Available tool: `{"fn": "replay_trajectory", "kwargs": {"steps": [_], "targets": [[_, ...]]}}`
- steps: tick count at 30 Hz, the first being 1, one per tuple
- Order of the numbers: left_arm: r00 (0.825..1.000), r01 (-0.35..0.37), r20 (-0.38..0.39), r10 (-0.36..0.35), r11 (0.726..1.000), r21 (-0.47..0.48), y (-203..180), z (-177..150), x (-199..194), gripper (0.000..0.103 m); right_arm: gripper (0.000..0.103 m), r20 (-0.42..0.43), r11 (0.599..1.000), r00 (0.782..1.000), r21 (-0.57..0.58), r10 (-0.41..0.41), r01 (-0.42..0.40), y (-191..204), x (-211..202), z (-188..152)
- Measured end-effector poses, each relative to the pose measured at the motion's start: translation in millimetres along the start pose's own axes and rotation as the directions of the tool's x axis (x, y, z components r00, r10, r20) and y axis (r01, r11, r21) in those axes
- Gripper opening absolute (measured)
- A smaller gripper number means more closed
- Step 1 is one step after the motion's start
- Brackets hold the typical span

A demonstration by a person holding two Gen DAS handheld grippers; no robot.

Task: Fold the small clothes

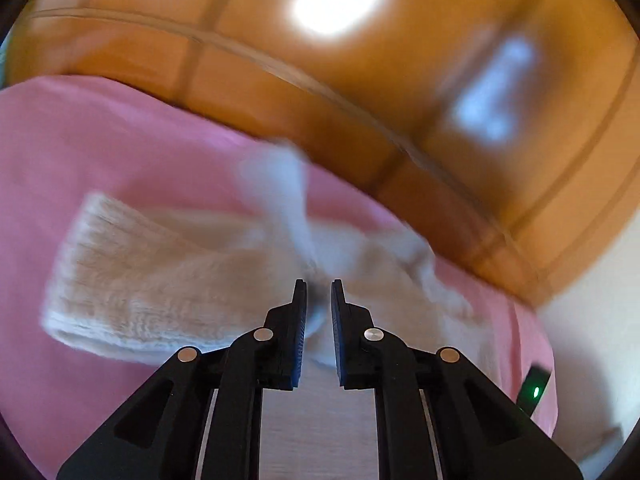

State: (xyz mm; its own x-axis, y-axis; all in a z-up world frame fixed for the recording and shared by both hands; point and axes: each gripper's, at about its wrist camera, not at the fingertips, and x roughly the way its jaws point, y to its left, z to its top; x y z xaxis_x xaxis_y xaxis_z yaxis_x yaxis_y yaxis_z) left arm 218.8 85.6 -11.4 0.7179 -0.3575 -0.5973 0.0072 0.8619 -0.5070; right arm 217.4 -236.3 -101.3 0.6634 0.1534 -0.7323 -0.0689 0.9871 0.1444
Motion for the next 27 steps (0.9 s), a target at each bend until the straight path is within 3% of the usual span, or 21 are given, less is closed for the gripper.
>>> {"fn": "replay_trajectory", "kwargs": {"steps": [1,3,4,9,11,13,15,17,20,24,26,27], "targets": [[1.000,0.005,-0.031,-0.005,1.000,0.017,-9.5,-9.4,10.4,0.014,0.101,0.001,1.000,1.000,0.002,0.003,-0.003,-0.6,-0.1,-0.1],[0.996,0.011,-0.093,-0.007,0.999,0.047,-22.4,-30.0,26.4,0.044,0.101,0.004,1.000,1.000,0.008,0.010,-0.010,-1.2,-0.7,-0.6],[0.995,0.014,-0.102,-0.009,0.998,0.054,-24.7,-38.9,28.6,0.053,0.101,0.006,1.000,1.000,0.011,0.015,-0.015,-1.9,-1.0,-0.6],[0.995,-0.049,-0.077,0.062,0.985,0.168,-27.3,-75.1,2.4,0.054,0.101,0.017,0.998,0.999,0.033,0.044,-0.044,-7.2,-6.1,-1.5],[0.993,-0.097,-0.051,0.108,0.978,0.187,-18.2,-83.3,-6.3,0.054,0.096,0.030,0.998,0.999,0.039,0.043,-0.044,-7.1,-12.9,1.7],[0.990,-0.121,-0.047,0.131,0.976,0.181,-8.0,-91.2,-12.3,0.054,0.073,0.049,0.995,0.995,0.048,0.082,-0.084,-2.5,-22.9,5.3],[0.987,-0.138,-0.053,0.149,0.977,0.161,6.1,-98.8,-15.5,0.054,0.062,0.048,0.974,0.975,0.054,0.217,-0.220,13.3,-31.8,13.9],[0.985,-0.154,-0.061,0.164,0.978,0.143,16.0,-103.3,-13.6,0.054,0.057,0.025,0.956,0.957,0.040,0.290,-0.291,30.6,-30.9,20.1],[0.989,-0.133,-0.058,0.140,0.986,0.103,24.4,-106.4,-13.2,0.054,0.054,-0.061,0.913,0.912,0.063,0.406,-0.402,66.6,-8.5,28.4],[0.991,-0.114,-0.056,0.120,0.989,0.098,27.0,-109.3,-9.8,0.058,0.049,-0.124,0.913,0.906,0.106,0.405,-0.394,92.7,27.7,33.7],[0.993,-0.097,-0.059,0.102,0.991,0.093,28.2,-109.4,-9.8,0.060,0.036,-0.130,0.922,0.913,0.097,0.386,-0.376,102.3,37.0,40.7],[0.993,-0.093,-0.058,0.099,0.991,0.093,28.4,-109.7,-9.5,0.061,0.020,-0.142,0.927,0.916,0.084,0.375,-0.366,106.1,38.8,42.9]]}}
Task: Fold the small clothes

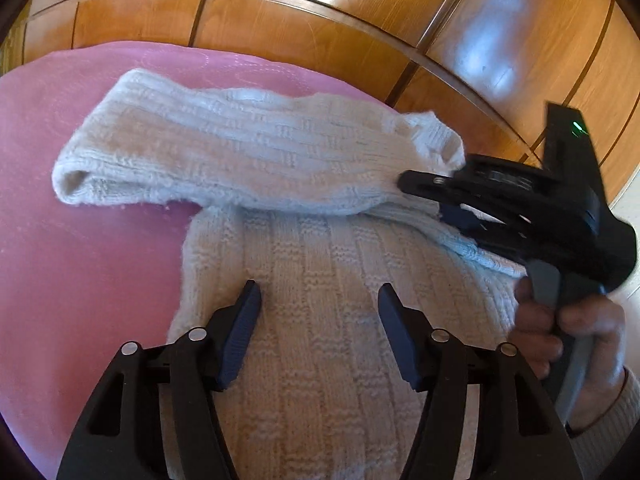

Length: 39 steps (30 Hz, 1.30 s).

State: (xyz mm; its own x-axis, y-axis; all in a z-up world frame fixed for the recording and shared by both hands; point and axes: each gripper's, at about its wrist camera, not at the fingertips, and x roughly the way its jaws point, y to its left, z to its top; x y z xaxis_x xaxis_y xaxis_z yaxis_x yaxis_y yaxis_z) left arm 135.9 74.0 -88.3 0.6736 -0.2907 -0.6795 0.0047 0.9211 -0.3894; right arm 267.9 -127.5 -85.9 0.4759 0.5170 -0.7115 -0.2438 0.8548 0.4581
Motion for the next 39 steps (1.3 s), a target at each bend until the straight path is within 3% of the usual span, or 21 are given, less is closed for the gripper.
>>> {"fn": "replay_trajectory", "kwargs": {"steps": [1,3,7,10,12,18,21,23,26,28,30,32,36,39], "targets": [[1.000,0.007,0.001,-0.007,1.000,0.001,0.0,-0.9,0.1,0.064,0.006,-0.009,1.000,1.000,-0.021,-0.016,0.016,4.0,0.2,2.1],[1.000,0.016,0.000,-0.016,1.000,0.004,-0.8,-0.7,0.0,0.065,0.006,0.021,0.996,0.999,-0.076,-0.045,0.046,12.9,-13.3,5.0],[1.000,0.023,0.003,-0.023,1.000,-0.002,0.2,-1.4,-0.8,0.065,0.006,0.174,0.991,0.984,-0.115,-0.041,0.062,15.9,-75.6,13.5],[1.000,0.018,0.003,-0.018,1.000,0.002,-0.7,-2.1,-1.4,0.065,0.006,0.269,0.994,0.961,-0.079,-0.055,0.079,-7.0,-125.3,13.7],[1.000,0.017,0.003,-0.017,1.000,0.003,-0.4,-3.3,-1.8,0.065,0.006,0.313,0.992,0.944,-0.037,-0.106,0.124,-34.1,-149.3,9.5],[1.000,0.000,-0.001,0.000,1.000,0.016,-2.5,-3.6,-0.6,0.065,0.006,0.245,0.958,0.932,0.168,-0.267,0.231,-130.7,-148.4,-12.4],[1.000,-0.007,-0.003,0.007,1.000,0.020,-3.4,-4.5,0.0,0.065,0.006,0.167,0.938,0.947,0.266,-0.273,0.224,-173.4,-131.3,-28.2],[1.000,-0.013,-0.010,0.013,1.000,0.020,-4.5,-4.3,0.1,0.065,0.007,0.160,0.933,0.954,0.303,-0.253,0.196,-186.8,-125.1,-34.9],[0.998,-0.042,-0.043,0.044,0.998,0.039,-11.4,-0.1,-5.3,0.065,0.014,0.184,0.932,0.947,0.302,-0.263,0.200,-187.3,-133.7,-36.6],[0.998,-0.043,-0.046,0.046,0.998,0.051,-13.2,3.3,-13.8,0.065,0.017,0.189,0.918,0.920,0.275,-0.343,0.285,-183.5,-143.3,-35.8],[1.000,-0.004,-0.013,0.005,0.999,0.041,-12.2,10.8,-27.9,0.065,0.018,0.217,0.915,0.903,0.250,-0.371,0.316,-175.9,-154.5,-34.5],[0.999,0.019,0.030,-0.020,0.999,0.046,-13.6,21.1,-38.7,0.065,0.026,0.255,0.920,0.891,0.219,-0.376,0.325,-165.5,-161.9,-35.9],[0.996,-0.005,0.092,-0.002,0.998,0.069,-17.4,46.8,-35.0,0.065,0.033,0.257,0.952,0.917,0.107,-0.304,0.286,-134.6,-151.1,-33.7],[0.998,0.023,0.059,-0.026,0.999,0.047,-16.3,59.0,-12.4,0.065,0.038,0.225,0.953,0.928,0.017,-0.298,0.302,-114.6,-124.8,-32.2]]}}
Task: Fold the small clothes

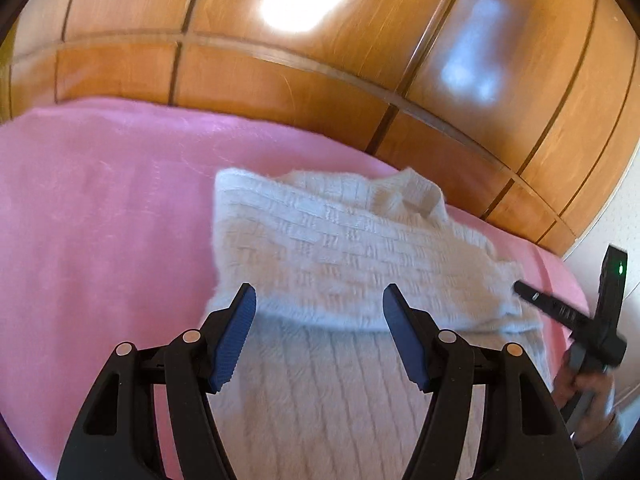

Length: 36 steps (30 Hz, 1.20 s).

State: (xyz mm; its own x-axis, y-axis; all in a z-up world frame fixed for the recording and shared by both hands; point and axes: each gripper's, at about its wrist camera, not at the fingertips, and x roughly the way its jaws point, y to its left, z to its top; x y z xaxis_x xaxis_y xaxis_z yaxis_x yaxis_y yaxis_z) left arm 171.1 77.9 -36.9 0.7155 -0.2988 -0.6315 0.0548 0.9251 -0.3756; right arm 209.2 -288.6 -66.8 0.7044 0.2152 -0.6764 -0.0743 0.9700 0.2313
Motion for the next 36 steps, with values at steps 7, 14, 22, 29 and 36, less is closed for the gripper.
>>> {"fn": "replay_trajectory", "kwargs": {"steps": [7,14,22,29,36], "targets": [[0.987,0.003,-0.161,0.010,0.997,0.081,-20.9,-21.8,66.5,0.078,0.043,-0.049,0.989,0.989,-0.065,-0.140,0.137,-7.9,37.3,-12.2],[0.987,-0.038,-0.153,0.058,0.991,0.131,-33.3,-23.3,50.3,0.085,0.046,-0.010,0.984,0.988,-0.088,-0.157,0.156,-5.9,35.2,-18.2],[0.991,-0.123,-0.055,0.121,0.992,-0.023,12.7,-42.8,-36.2,0.084,0.055,-0.011,0.991,0.993,-0.068,-0.118,0.117,-3.0,37.5,-14.0],[0.998,-0.047,-0.038,0.041,0.986,-0.160,75.3,-73.2,-105.1,0.080,0.100,-0.041,0.993,0.995,-0.074,-0.091,0.088,-1.2,2.4,-25.0],[0.986,0.042,-0.157,-0.056,0.995,-0.092,58.3,-119.1,-106.4,0.068,0.100,-0.080,0.990,0.988,-0.062,-0.132,0.127,-41.9,-51.1,-68.5]]}}
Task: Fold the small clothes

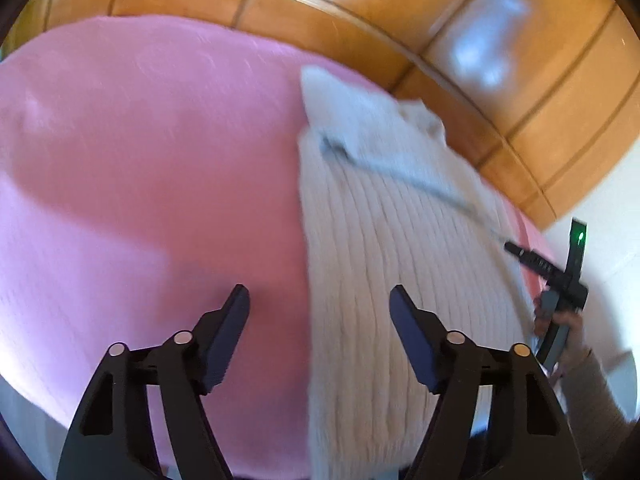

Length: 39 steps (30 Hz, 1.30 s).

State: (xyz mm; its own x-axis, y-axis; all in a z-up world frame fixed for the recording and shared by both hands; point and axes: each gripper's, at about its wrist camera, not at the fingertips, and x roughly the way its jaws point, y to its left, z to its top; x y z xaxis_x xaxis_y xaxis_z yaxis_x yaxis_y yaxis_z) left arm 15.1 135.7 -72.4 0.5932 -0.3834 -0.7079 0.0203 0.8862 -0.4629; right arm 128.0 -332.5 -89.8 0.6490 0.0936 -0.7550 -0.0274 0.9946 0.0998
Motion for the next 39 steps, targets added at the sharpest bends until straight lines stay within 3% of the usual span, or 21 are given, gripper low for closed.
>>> {"fn": "replay_trajectory", "kwargs": {"steps": [1,5,6,11,13,14,15,16,17,21,27,30,32,37,38,39], "targets": [[1.000,0.006,-0.020,-0.006,1.000,0.013,-4.8,-9.4,2.3,0.063,0.100,-0.008,1.000,1.000,0.007,-0.005,0.005,-6.4,-5.3,-7.4],[0.999,-0.003,-0.042,0.006,0.997,0.076,-19.4,-33.7,-1.7,0.058,0.100,-0.088,0.998,0.995,0.056,0.039,-0.034,-30.2,-23.4,-43.4],[0.999,0.008,-0.054,-0.004,0.997,0.073,-20.5,-36.8,-2.0,0.054,0.097,-0.110,0.996,0.992,0.071,0.064,-0.056,-33.9,-28.9,-55.8],[0.996,0.008,-0.090,0.002,0.994,0.106,-26.1,-58.6,-5.6,0.054,0.084,-0.132,0.989,0.983,0.082,0.131,-0.121,-35.1,-65.5,-101.3],[0.994,0.024,-0.109,-0.013,0.995,0.098,-25.2,-64.1,-6.2,0.050,0.067,-0.156,0.981,0.970,0.096,0.184,-0.171,-33.2,-79.2,-117.1],[0.993,0.028,-0.119,-0.016,0.995,0.100,-25.6,-65.4,-6.6,0.042,0.060,-0.167,0.977,0.965,0.102,0.203,-0.188,-32.4,-82.1,-120.9],[0.990,0.040,-0.142,-0.024,0.993,0.111,-27.0,-66.2,-6.1,0.024,0.047,-0.185,0.973,0.958,0.112,0.220,-0.202,-31.6,-85.0,-127.3],[0.987,0.052,-0.159,-0.032,0.991,0.121,-28.4,-66.5,-6.5,0.014,0.024,-0.206,0.967,0.948,0.120,0.244,-0.223,-30.5,-85.4,-130.3],[0.987,0.054,-0.157,-0.033,0.990,0.130,-29.3,-66.8,-10.1,0.009,0.014,-0.229,0.960,0.934,0.133,0.274,-0.248,-29.1,-85.2,-133.6],[0.980,0.165,-0.128,-0.151,0.981,0.102,-30.8,-54.6,-37.4,0.005,0.011,-0.213,0.920,0.896,0.129,0.389,-0.369,-21.1,-103.4,-123.6],[0.958,0.287,-0.006,-0.287,0.958,0.024,-30.3,-8.7,-62.7,0.005,0.011,0.010,0.830,0.854,0.227,0.520,-0.509,-42.8,-129.8,-65.0],[0.945,0.325,0.034,-0.324,0.945,-0.025,-28.2,24.6,-53.6,0.005,0.011,0.066,0.814,0.857,0.281,0.511,-0.508,-55.4,-115.2,-37.8],[0.946,0.322,0.043,-0.320,0.944,-0.065,-27.2,48.9,-41.2,0.005,0.011,0.071,0.825,0.879,0.318,0.471,-0.467,-64.4,-91.7,-16.7],[0.976,0.216,0.038,-0.212,0.963,-0.162,-18.0,112.1,11.2,0.005,0.012,0.026,0.829,0.907,0.395,0.421,-0.396,-76.0,-31.8,21.4],[0.981,0.193,0.020,-0.193,0.961,-0.200,-13.2,124.8,28.8,0.005,0.015,0.023,0.824,0.909,0.414,0.417,-0.388,-79.2,-22.3,26.6],[0.986,0.163,0.007,-0.166,0.959,-0.230,-9.1,131.7,39.2,0.013,0.025,0.025,0.822,0.916,0.431,0.401,-0.372,-83.2,-14.3,31.4]]}}
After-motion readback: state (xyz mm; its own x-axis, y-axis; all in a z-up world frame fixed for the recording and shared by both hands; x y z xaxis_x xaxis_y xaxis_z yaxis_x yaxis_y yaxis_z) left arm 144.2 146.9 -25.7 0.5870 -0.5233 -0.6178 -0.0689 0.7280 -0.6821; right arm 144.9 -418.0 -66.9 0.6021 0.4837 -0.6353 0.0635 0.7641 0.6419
